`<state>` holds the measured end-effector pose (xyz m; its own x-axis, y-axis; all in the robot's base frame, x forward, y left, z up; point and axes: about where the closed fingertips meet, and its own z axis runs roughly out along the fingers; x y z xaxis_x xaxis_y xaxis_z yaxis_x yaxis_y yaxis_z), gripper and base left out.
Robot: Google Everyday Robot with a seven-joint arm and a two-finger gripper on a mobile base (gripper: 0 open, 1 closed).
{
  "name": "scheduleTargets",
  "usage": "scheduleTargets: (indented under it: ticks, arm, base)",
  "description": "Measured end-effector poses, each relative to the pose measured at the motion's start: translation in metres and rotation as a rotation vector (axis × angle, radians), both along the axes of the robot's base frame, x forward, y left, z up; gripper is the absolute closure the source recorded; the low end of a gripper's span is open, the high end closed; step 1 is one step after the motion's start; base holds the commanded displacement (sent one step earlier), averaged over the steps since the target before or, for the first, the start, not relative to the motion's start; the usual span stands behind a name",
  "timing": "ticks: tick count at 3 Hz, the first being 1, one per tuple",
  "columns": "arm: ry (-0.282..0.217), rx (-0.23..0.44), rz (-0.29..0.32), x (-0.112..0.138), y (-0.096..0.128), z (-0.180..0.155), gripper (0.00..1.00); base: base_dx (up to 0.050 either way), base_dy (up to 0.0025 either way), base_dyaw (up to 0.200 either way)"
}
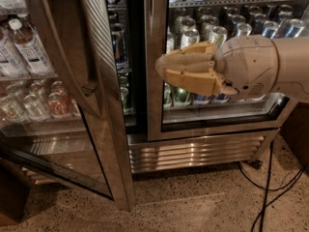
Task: Open left fridge door
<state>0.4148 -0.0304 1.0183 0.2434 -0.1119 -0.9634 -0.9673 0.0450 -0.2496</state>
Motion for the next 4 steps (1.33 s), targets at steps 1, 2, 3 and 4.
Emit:
scheduleTargets:
  ticks: [1,2,3,4]
  arm:
    - [0.000,0.000,0.000,0.0000,0.0000,0.0000,1.00]
    - [0.000,0.000,0.000,0.0000,0.0000,0.0000,0.66]
    - [0.000,0.000,0.000,0.0000,0.0000,0.0000,0.44]
    - [0.000,0.000,0.000,0.0000,0.0001,0.0000,0.20]
  base:
    - [0.000,0.00000,0.000]
    - [0.000,0.00000,0.000]
    - [0.000,0.00000,0.000]
    - [0.000,0.00000,0.000]
